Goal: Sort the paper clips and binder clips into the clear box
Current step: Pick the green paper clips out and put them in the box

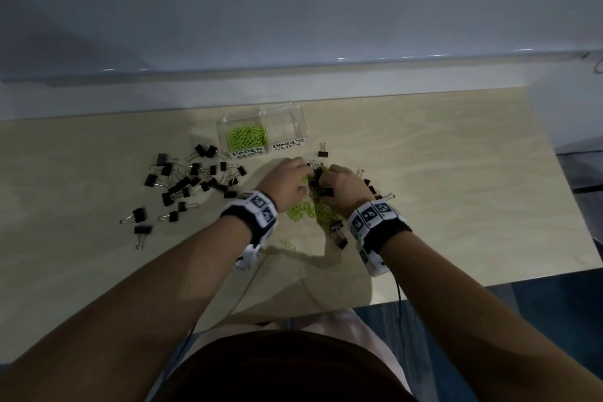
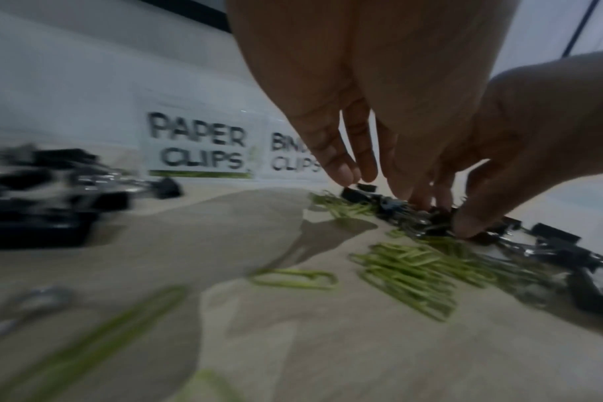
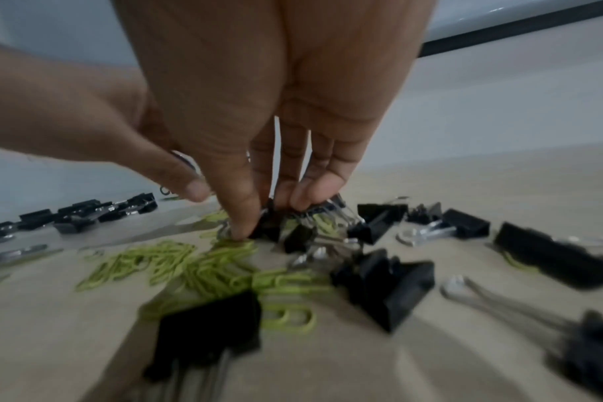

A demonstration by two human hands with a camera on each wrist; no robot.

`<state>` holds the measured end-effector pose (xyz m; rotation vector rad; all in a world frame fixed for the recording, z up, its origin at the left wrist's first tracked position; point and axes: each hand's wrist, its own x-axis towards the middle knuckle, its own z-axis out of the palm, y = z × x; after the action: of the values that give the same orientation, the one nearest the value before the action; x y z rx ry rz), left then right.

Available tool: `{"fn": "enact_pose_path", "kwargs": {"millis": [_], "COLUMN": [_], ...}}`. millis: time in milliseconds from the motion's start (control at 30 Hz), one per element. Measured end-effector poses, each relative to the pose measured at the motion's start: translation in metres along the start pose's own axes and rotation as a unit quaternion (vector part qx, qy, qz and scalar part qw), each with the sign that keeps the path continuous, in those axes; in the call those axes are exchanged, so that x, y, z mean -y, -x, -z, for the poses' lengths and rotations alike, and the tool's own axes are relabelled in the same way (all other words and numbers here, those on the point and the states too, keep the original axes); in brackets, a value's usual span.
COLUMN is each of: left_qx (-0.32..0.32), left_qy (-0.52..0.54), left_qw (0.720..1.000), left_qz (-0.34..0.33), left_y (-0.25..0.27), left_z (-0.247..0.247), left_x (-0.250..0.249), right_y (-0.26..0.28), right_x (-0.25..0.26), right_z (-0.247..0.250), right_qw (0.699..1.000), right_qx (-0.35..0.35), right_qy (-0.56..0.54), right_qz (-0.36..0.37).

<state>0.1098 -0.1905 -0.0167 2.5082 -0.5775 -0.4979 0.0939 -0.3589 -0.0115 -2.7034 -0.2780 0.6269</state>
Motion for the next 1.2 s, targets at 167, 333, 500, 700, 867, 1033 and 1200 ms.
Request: {"fn": "enact_pose_path", "kwargs": {"millis": [167, 333, 500, 700, 867, 1033, 1200], "left_qx": [0.028, 0.022, 0.012, -0.128, -0.129, -0.050, -0.026], "left_qy": [-0.016, 0.013, 0.024, 0.023, -0.012, -0.056, -0.081], "left_qw": [0.999, 1.000, 0.999, 0.991, 0.990, 0.997, 0.996], "left_qz": [-0.014, -0.016, -0.021, 0.043, 0.057, 0.006, 0.013], "left_y": [-0.018, -0.014, 0.001, 0.035, 0.026, -0.018, -0.042], "left_z": [-0.018, -0.021, -0.012, 0.004, 0.009, -0.005, -0.011], "left_x": [-0.017, -0.007, 0.008, 0.052, 0.050, 0.010, 0.004], "right_y": [0.012, 0.029, 0.043, 0.035, 0.011, -0.005, -0.006], "right_x": [-0.009, -0.029, -0.061, -0.061, -0.015, 0.015, 0.006], "right_z": [-0.012, -0.011, 0.000, -0.001, -0.009, -0.016, -0.016], "right_qw": [0.996, 0.983, 0.971, 0.980, 0.990, 0.993, 0.987], "right_qx": [-0.074, -0.155, -0.198, -0.187, -0.142, -0.110, -0.140], "right_qy": [-0.039, -0.081, -0.130, -0.025, 0.011, 0.026, -0.035], "right_qz": [0.041, 0.050, -0.029, -0.062, -0.021, -0.045, -0.068]}}
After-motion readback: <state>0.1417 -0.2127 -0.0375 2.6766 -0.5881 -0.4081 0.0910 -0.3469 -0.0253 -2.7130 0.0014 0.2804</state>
